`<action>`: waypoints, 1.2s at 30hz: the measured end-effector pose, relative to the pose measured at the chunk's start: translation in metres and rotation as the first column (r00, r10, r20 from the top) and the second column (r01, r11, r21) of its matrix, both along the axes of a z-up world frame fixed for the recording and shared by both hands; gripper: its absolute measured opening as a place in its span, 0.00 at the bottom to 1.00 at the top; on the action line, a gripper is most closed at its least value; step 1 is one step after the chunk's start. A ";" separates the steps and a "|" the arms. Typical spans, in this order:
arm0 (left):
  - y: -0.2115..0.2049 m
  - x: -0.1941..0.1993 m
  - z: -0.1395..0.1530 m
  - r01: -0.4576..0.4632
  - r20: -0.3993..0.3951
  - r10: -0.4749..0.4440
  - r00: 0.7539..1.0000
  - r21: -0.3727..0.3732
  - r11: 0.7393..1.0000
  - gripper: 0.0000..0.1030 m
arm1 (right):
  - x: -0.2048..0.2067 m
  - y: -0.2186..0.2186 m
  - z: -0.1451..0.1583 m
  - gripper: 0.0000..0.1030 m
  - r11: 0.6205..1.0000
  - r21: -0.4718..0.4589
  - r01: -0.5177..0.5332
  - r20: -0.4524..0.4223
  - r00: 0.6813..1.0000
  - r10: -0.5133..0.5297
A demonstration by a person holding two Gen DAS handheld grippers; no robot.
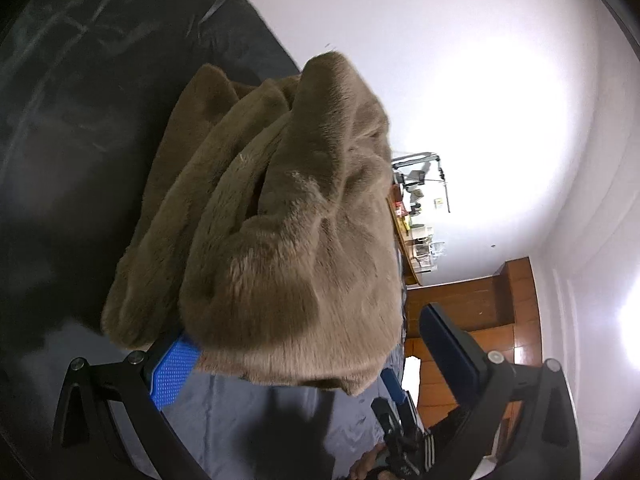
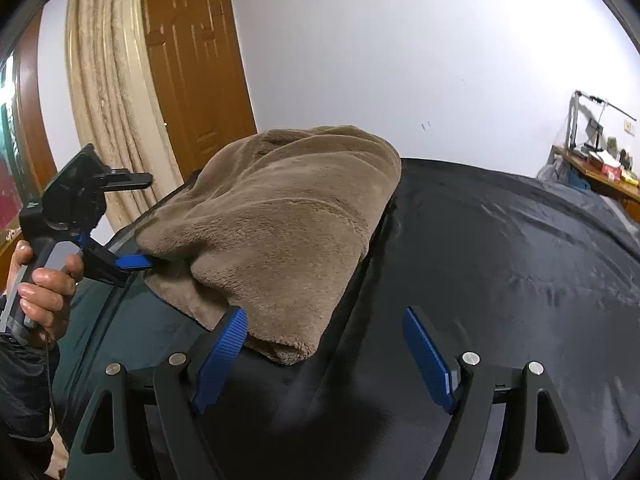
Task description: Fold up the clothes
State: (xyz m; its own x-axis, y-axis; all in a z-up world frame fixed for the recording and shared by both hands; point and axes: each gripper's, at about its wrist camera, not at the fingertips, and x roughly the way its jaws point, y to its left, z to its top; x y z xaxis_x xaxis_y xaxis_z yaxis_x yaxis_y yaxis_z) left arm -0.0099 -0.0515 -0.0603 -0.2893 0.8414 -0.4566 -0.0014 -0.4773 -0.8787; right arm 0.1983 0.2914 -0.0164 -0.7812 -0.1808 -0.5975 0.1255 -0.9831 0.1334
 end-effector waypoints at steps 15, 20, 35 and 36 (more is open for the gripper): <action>-0.019 -0.023 0.003 -0.095 -0.011 0.094 0.995 -0.030 0.995 0.22 | -0.010 -0.006 0.008 0.80 0.998 0.065 0.019 -0.038 0.999 -0.017; -0.043 0.008 0.011 -0.158 -0.098 0.148 0.984 -0.106 0.982 0.22 | -0.014 -0.015 0.023 0.80 0.994 0.098 0.041 -0.097 0.995 -0.031; -0.034 0.003 -0.007 -0.116 -0.163 0.095 0.982 -0.124 0.985 0.35 | -0.092 -0.114 0.007 0.80 0.935 0.242 -0.259 -0.036 0.961 0.275; -0.029 0.004 -0.008 -0.109 -0.163 0.090 0.983 -0.117 0.987 0.36 | -0.098 -0.113 -0.002 0.80 0.933 0.244 -0.266 -0.006 0.961 0.275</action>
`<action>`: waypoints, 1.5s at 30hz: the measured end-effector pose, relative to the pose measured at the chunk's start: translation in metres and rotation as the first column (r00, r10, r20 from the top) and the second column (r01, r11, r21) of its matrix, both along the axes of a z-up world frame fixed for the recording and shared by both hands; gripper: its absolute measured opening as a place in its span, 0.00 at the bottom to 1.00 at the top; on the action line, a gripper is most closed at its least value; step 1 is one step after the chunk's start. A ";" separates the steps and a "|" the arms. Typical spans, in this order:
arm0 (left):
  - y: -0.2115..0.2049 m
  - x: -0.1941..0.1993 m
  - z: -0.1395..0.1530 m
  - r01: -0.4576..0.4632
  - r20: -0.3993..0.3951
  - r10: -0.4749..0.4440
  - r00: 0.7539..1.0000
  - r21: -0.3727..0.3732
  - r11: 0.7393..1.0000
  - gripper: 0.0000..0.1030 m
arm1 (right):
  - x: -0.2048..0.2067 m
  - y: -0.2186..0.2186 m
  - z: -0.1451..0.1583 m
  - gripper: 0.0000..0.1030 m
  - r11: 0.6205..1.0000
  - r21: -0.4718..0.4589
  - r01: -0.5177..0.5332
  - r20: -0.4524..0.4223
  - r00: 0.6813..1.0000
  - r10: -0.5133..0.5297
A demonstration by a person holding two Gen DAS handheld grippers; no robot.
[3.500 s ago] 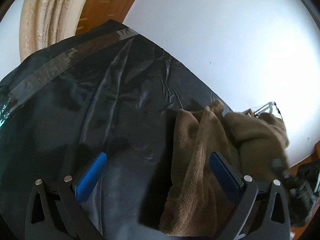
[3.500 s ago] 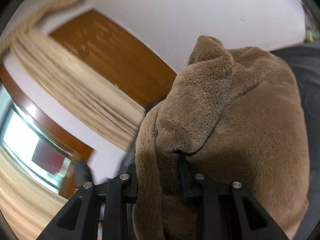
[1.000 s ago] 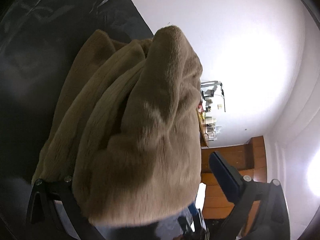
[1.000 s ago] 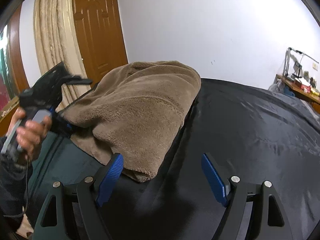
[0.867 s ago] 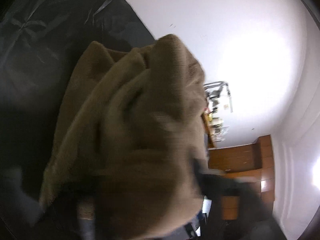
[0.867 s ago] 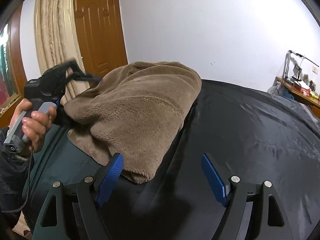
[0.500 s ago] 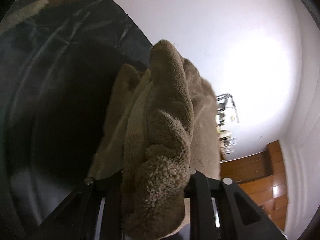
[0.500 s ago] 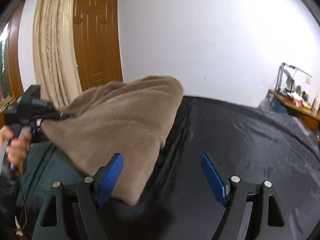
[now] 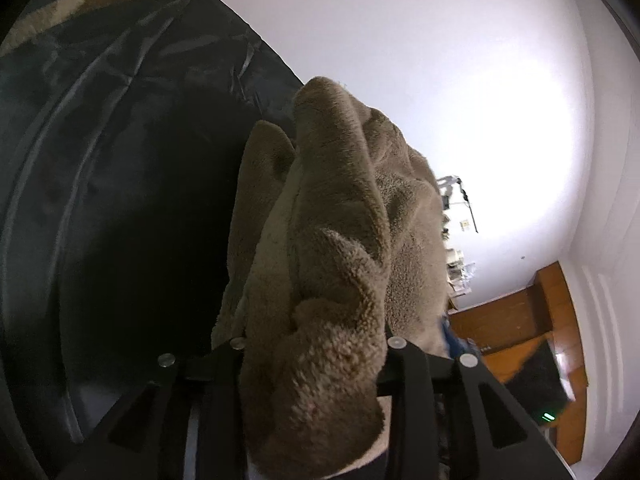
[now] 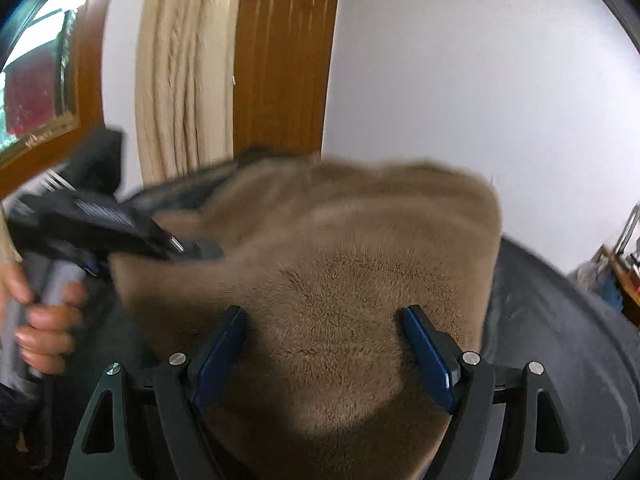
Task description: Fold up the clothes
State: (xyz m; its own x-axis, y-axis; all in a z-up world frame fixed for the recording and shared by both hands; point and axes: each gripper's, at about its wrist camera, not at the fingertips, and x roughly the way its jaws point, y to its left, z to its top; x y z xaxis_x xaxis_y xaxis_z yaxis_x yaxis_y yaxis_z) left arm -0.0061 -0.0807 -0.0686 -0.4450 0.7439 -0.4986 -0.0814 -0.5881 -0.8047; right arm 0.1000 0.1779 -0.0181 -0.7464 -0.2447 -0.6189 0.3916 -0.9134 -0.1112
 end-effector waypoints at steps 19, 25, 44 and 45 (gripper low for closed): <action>-0.002 -0.014 0.133 -0.086 -0.193 0.076 0.978 -0.041 0.995 0.78 | -0.008 0.000 -0.025 0.99 0.999 0.004 -0.043 0.014 0.999 0.042; 0.072 -0.014 0.104 -0.011 -0.060 0.001 0.998 -0.170 0.985 0.78 | -0.007 0.001 -0.024 0.99 0.999 -0.022 -0.044 0.012 0.999 0.044; 0.071 -0.061 0.029 -0.111 0.018 0.120 0.993 -0.260 0.959 0.78 | -0.020 -0.012 -0.020 0.99 0.998 -0.003 -0.065 0.005 0.998 0.065; 0.071 -0.060 0.029 -0.106 0.017 0.114 0.993 -0.265 0.959 0.78 | -0.019 -0.010 -0.020 0.99 0.998 -0.006 -0.067 0.006 0.998 0.067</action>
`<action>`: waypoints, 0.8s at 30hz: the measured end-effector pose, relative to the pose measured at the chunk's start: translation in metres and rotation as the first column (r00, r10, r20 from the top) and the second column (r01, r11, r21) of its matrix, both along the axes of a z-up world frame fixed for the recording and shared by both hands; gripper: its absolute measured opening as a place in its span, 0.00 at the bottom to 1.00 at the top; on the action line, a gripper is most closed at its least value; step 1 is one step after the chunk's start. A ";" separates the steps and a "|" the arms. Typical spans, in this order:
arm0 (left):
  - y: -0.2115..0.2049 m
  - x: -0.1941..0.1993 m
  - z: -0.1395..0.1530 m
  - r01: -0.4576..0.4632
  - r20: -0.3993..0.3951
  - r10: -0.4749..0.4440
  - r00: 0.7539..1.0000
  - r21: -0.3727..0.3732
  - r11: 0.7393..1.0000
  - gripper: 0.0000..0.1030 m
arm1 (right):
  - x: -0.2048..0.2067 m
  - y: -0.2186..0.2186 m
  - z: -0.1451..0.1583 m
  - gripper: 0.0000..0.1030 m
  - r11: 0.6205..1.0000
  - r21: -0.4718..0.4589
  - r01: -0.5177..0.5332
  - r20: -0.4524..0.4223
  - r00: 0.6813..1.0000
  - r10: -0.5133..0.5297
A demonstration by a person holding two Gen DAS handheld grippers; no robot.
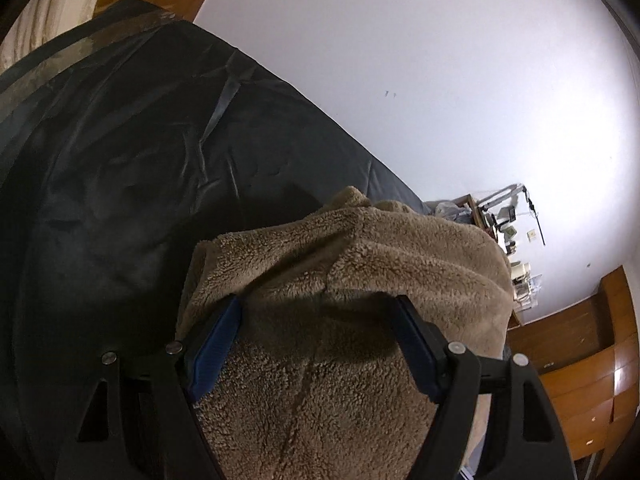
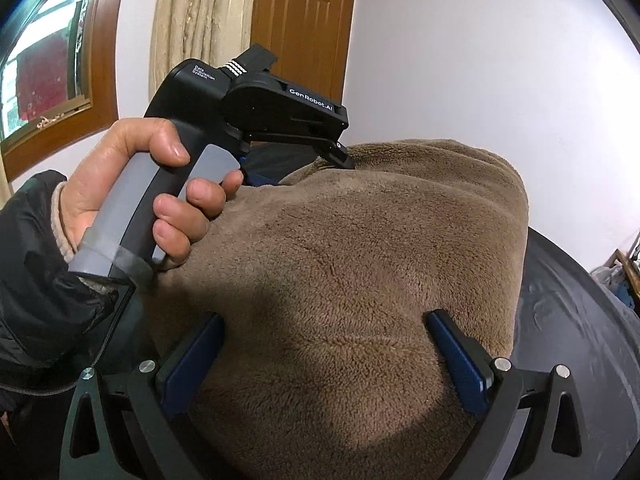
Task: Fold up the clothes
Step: 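Press and smooth the folded fleece with both open tools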
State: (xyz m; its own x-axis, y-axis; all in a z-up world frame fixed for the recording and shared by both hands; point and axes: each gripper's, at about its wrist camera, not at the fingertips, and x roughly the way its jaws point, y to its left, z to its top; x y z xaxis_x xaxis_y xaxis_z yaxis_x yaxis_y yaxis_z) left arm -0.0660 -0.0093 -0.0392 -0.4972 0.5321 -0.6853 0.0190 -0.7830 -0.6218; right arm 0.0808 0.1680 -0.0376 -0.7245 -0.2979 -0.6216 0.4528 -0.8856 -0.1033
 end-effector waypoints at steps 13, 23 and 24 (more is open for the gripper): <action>0.030 0.048 0.039 0.052 -0.114 -0.084 0.990 -0.260 0.964 0.79 | -0.001 0.009 0.001 0.99 0.999 -0.036 0.010 0.006 1.000 -0.009; 0.050 0.052 0.023 0.013 -0.169 -0.101 0.980 -0.454 0.891 0.94 | -0.005 0.008 0.001 1.00 0.999 -0.034 0.008 0.007 1.000 -0.008; 0.049 0.051 0.020 0.008 -0.166 -0.094 0.982 -0.455 0.890 0.95 | -0.006 0.009 0.001 1.00 0.999 -0.032 0.007 0.006 1.000 -0.007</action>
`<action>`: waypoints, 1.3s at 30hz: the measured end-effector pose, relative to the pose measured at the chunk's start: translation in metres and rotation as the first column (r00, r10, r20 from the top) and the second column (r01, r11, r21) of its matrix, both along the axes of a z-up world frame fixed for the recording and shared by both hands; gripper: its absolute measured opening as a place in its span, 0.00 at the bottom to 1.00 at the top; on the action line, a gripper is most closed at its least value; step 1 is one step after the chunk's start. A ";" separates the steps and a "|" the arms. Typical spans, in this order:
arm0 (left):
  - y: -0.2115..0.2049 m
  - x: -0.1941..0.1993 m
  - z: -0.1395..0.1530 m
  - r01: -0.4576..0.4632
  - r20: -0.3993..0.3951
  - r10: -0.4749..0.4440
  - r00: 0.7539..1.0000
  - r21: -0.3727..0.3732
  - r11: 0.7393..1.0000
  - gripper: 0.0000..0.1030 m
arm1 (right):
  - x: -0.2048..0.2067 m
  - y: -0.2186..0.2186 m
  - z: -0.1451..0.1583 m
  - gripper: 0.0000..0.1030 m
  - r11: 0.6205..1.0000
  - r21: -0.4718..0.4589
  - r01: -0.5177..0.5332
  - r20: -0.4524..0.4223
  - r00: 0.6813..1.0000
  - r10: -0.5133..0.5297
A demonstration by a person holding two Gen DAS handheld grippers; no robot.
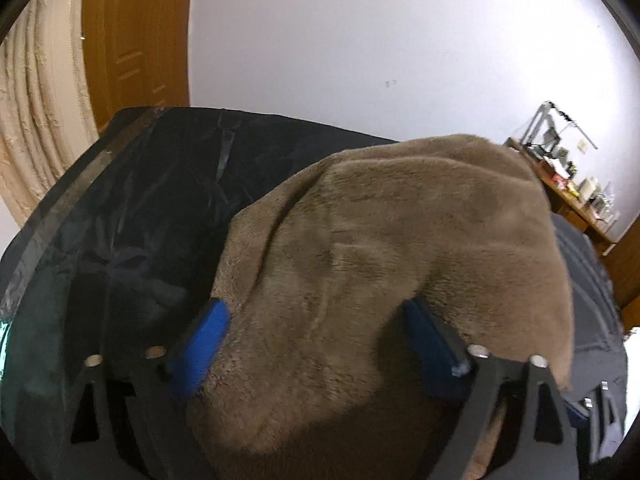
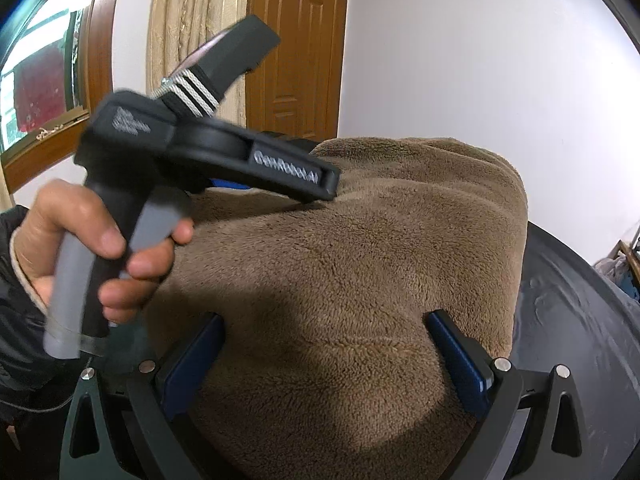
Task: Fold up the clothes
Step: 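Press and smooth the folded fleece with both open tools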
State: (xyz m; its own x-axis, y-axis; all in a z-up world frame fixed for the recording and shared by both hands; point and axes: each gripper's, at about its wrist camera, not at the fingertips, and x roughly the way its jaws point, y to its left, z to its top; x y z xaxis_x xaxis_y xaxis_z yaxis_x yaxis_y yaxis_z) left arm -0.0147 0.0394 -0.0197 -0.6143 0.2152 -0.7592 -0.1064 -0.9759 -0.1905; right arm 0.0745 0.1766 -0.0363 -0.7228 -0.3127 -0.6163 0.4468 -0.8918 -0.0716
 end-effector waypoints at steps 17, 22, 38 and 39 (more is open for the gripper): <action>-0.016 -0.011 -0.019 -0.010 0.035 0.008 0.999 0.047 0.999 1.00 | 0.011 0.003 0.007 0.99 1.000 0.016 -0.024 -0.029 0.999 0.024; -0.022 -0.018 -0.025 -0.013 0.057 0.008 0.998 0.078 0.997 1.00 | 0.019 0.015 0.032 0.99 0.996 -0.083 0.017 -0.064 0.998 -0.022; -0.043 -0.049 -0.045 -0.013 0.095 0.000 0.995 0.138 0.990 1.00 | 0.009 0.055 0.020 0.99 0.991 -0.050 0.121 0.097 0.988 -0.116; -0.044 -0.050 -0.044 -0.016 0.102 0.002 0.995 0.143 0.990 1.00 | 0.016 0.057 0.024 0.99 0.991 -0.044 0.130 0.079 0.989 -0.126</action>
State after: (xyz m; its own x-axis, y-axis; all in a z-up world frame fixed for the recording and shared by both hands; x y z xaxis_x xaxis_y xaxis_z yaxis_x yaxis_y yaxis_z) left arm -0.0644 -0.0047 -0.0641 -0.5380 0.3210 -0.7794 -0.0706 -0.9386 -0.3378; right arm 0.0907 0.2333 -0.0123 -0.7108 -0.2517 -0.6569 0.3313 -0.9435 0.0031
